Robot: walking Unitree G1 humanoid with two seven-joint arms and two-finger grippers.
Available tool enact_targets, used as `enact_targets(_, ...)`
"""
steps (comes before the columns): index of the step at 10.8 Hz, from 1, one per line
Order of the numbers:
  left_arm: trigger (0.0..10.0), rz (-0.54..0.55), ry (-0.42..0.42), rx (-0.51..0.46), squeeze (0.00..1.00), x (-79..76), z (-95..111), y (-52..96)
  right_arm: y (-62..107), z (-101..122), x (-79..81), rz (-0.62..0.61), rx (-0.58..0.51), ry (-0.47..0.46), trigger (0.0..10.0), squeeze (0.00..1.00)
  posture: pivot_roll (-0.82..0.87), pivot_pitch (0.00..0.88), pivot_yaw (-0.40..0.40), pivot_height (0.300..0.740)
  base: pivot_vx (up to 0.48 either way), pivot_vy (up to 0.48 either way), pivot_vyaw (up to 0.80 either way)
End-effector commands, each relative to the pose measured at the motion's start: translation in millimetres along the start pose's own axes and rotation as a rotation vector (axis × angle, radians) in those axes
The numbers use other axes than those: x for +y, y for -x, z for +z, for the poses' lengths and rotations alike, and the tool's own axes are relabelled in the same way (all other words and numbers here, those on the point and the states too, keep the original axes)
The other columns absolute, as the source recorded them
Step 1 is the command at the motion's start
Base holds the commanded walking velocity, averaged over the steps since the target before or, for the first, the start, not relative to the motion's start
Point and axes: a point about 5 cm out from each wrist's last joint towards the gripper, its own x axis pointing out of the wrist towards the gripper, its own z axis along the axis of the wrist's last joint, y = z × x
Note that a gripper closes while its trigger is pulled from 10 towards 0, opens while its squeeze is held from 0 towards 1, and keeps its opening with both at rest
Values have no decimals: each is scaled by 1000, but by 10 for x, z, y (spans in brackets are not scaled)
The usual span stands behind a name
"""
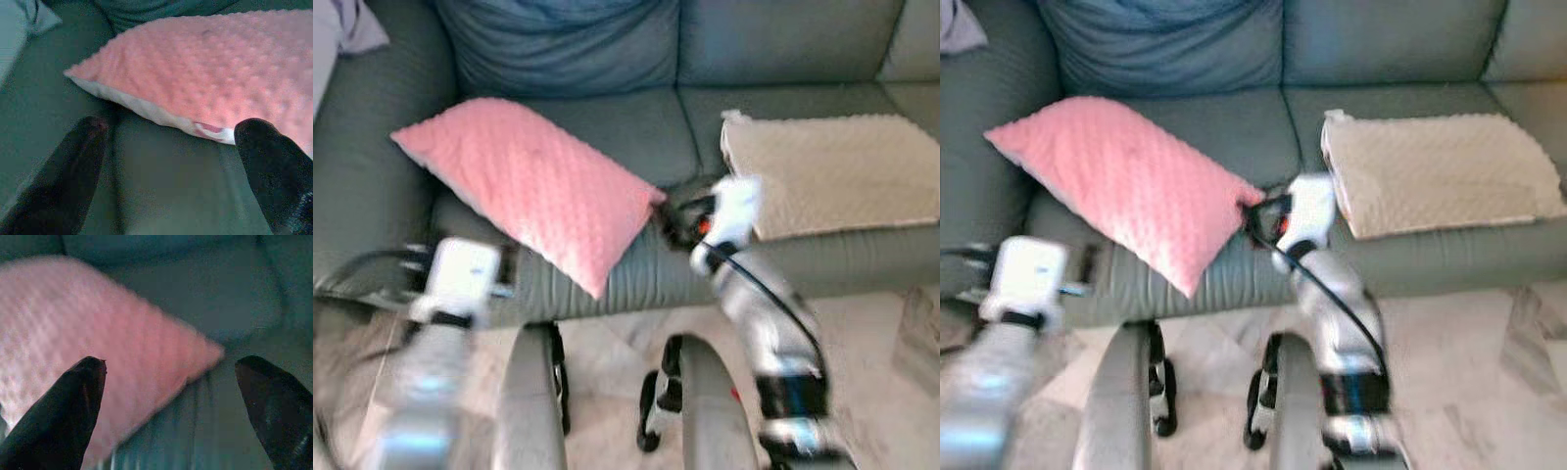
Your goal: Move the pillow to the sofa
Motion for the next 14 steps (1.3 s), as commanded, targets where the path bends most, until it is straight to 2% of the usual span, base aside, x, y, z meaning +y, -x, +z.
enact_targets(1, 10000, -14, -49, -13, 0, 74, -31, 30, -78, -134, 8, 17, 58, -53, 10000, 0, 146, 207, -44, 616, 0, 0, 0)
enact_targets(2, 10000, -29, -88, -29, 0, 132, -30, 59, -189, -239, 88, 74, 109, -99, 10000, 0, 155, 208, -45, 616, 0, 0, 0)
enact_targets(3, 10000, -49, -93, -28, 0, 135, -49, 99, -299, -291, 182, 134, 121, -127, 10000, 0, 170, 211, -43, 616, 0, 0, 0)
enact_targets(4, 10000, -60, -93, -32, 0, 115, -44, 134, -405, -258, 329, 201, 104, -111, 10000, 0, 187, 212, -42, 616, 0, 0, 0)
enact_targets(5, 10000, -67, -77, -48, 0, 70, -6, 152, -531, -136, 542, 275, 76, -86, 10000, 0, 200, 214, -44, 616, 0, 0, 0)
enact_targets(6, 10000, -74, -71, -47, 0, 43, -8, 173, -567, -142, 600, 299, 80, -124, 10000, 0, 202, 213, -48, 616, 0, 0, 0)
enact_targets(7, 10000, -84, -59, -42, 0, 10, -2, 199, -577, -282, 632, 300, 157, -207, 10000, 0, 210, 219, -49, 616, 0, 0, 0)
enact_targets(8, 10000, -84, -55, -41, 0, 9, 6, 208, -568, -357, 626, 286, 194, -247, 10000, 0, 217, 228, -48, 616, 0, 0, 0)
enact_targets(9, 10000, -83, -49, -34, 0, 16, 11, 229, -527, -550, 566, 229, 289, -313, 10000, 0, 227, 238, -45, 616, 0, 0, 0)
enact_targets(10, 10000, -86, -42, -18, 0, 17, 2, 252, -435, -763, 428, 150, 371, -342, 10000, 0, 239, 246, -43, 616, 0, 0, 0)
enact_targets(11, 10000, -86, -39, -13, 0, 18, 5, 260, -368, -858, 257, 66, 397, -367, 10000, 0, 250, 252, -43, 616, 0, 0, 0)
enact_targets(12, 10000, -83, -36, -8, 0, 30, 10, 263, -306, -901, 66, -18, 413, -373, 10000, 0, 265, 259, -42, 616, 0, 0, 0)
enact_targets(14, 10000, -71, -34, 17, 0, 70, -11, 287, -235, -823, -290, -138, 388, -382, 10000, 0, 268, 263, -41, 616, 0, 0, 0)
